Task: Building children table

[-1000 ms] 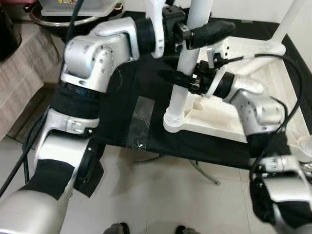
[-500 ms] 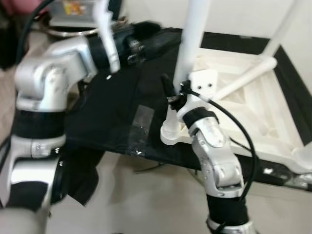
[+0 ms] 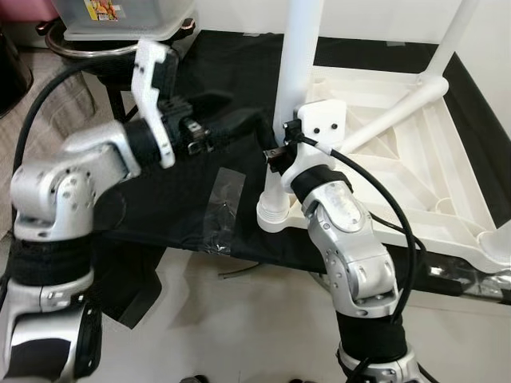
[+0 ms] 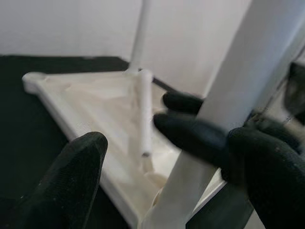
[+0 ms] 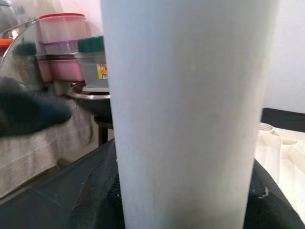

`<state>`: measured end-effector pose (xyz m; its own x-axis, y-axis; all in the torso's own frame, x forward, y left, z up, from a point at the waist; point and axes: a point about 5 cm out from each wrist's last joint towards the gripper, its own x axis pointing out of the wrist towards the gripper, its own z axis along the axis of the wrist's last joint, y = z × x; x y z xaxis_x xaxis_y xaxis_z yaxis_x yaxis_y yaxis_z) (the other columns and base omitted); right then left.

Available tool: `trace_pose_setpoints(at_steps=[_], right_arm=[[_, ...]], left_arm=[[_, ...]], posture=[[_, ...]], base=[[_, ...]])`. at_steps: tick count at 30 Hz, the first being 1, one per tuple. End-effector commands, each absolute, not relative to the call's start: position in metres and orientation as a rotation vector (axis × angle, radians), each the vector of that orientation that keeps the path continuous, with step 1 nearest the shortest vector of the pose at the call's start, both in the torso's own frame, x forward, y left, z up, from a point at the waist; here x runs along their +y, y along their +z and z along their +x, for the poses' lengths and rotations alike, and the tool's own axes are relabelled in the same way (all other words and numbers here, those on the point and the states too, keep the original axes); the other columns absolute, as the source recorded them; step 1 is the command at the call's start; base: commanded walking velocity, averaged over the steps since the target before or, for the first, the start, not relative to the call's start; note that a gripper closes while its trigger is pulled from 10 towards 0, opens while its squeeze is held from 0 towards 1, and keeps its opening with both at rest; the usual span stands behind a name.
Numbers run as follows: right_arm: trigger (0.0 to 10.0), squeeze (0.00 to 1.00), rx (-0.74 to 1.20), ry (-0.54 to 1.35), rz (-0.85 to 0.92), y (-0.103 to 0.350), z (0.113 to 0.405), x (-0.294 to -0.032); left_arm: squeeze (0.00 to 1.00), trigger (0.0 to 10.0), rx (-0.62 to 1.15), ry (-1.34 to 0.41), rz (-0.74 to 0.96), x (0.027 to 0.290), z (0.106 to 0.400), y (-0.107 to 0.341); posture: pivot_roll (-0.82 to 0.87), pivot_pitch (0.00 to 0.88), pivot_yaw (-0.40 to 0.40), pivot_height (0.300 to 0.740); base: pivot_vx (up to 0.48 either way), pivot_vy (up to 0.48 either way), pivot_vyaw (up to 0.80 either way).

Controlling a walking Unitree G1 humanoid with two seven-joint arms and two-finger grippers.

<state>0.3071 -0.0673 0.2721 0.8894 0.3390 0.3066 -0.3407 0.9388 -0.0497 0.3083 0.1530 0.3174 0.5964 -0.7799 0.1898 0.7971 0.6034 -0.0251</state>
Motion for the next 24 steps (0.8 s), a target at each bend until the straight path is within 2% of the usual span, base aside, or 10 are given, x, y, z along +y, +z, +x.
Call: trace_pose_setpoints(at_steps=[1, 2, 3, 4, 5, 13, 14, 15, 19, 24], right_arm=[[10.0, 0.42, -0.185, 0.364, 0.033, 0.248, 0.320, -0.080], [10.0, 0.42, -0.185, 0.364, 0.033, 0.248, 0.320, -0.080], [10.0, 0.71, -0.198, 0.375, 0.030, 0.252, 0.322, -0.084], [10.0, 0.71, -0.204, 0.379, 0.029, 0.255, 0.323, -0.087], [10.0, 1.00, -0.216, 0.406, 0.032, 0.259, 0.325, -0.091], [10.0, 1.00, -0.259, 0.704, 0.023, 0.280, 0.324, -0.098], [10.0, 0.54, -0.267, 0.768, 0.015, 0.283, 0.323, -0.099], [10.0, 0.00, -0.262, 0.843, 0.030, 0.286, 0.323, -0.103], [10.0, 0.00, -0.256, 0.947, 0.009, 0.290, 0.326, -0.111], [10.0, 0.00, -0.165, 1.160, -0.017, 0.288, 0.343, -0.119]], left_arm=[[0.00, 10.0, -0.198, -0.835, -0.106, 0.167, 0.304, 0.317], [0.00, 10.0, -0.198, -0.835, -0.106, 0.167, 0.304, 0.317], [0.00, 10.0, -0.206, -0.797, -0.111, 0.172, 0.305, 0.316], [0.00, 10.0, -0.211, -0.771, -0.114, 0.175, 0.304, 0.315], [0.00, 10.0, -0.212, -0.724, -0.113, 0.182, 0.304, 0.311], [0.00, 10.0, -0.177, -0.476, -0.051, 0.206, 0.294, 0.272], [0.00, 10.0, -0.175, -0.457, -0.047, 0.206, 0.291, 0.266], [0.00, 10.0, -0.173, -0.439, -0.037, 0.204, 0.286, 0.260], [0.00, 10.0, -0.182, -0.423, -0.007, 0.198, 0.275, 0.249], [0.00, 10.0, -0.201, -0.469, 0.132, 0.166, 0.243, 0.218]], posture=[[-0.01, 0.215, 0.010, 0.740], [-0.01, 0.215, 0.010, 0.740], [-0.01, 0.217, 0.008, 0.740], [-0.01, 0.217, 0.008, 0.740], [-0.01, 0.219, 0.007, 0.740], [-0.01, 0.230, -0.003, 0.740], [-0.01, 0.231, -0.004, 0.740], [0.00, 0.236, -0.008, 0.740], [0.00, 0.237, -0.012, 0.740], [0.01, 0.241, -0.022, 0.740]], base=[[0.000, 0.000, 0.00], [0.000, 0.000, 0.00], [0.000, 0.000, 0.00], [0.000, 0.000, 0.00], [0.000, 0.000, 0.00], [0.000, 0.000, 0.00], [0.000, 0.000, 0.00], [0.000, 0.000, 0.00], [0.000, 0.000, 0.00], [0.000, 0.000, 0.00]])
